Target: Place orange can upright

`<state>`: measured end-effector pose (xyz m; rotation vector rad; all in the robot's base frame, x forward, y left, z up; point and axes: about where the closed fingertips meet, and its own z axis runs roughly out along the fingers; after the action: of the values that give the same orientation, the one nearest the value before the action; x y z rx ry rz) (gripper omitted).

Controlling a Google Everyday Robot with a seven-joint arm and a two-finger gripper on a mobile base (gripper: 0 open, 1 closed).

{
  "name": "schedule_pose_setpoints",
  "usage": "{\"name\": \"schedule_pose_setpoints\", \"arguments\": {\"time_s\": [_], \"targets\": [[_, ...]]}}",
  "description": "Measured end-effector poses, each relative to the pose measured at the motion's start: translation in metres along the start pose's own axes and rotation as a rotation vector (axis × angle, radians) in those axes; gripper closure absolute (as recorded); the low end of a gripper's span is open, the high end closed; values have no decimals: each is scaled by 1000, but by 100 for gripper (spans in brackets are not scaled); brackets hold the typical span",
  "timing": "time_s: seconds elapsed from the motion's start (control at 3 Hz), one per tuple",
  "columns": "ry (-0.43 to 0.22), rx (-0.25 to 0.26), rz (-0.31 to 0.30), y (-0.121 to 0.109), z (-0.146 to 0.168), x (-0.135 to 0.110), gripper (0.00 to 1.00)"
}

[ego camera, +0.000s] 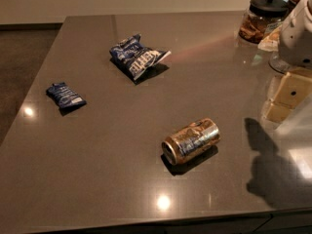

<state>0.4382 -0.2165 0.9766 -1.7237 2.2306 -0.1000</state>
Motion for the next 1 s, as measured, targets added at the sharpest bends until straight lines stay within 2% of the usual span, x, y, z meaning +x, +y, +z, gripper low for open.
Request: {"name": "schedule_pose_setpoints", "arguments": {"time_s": [0.33,0.67,1.0], "targets": [[0,0,0,0,0,0,0],[-7,-11,-46,3,4,-10,0],[-19,-46,-145,13,19,-32,0]]}}
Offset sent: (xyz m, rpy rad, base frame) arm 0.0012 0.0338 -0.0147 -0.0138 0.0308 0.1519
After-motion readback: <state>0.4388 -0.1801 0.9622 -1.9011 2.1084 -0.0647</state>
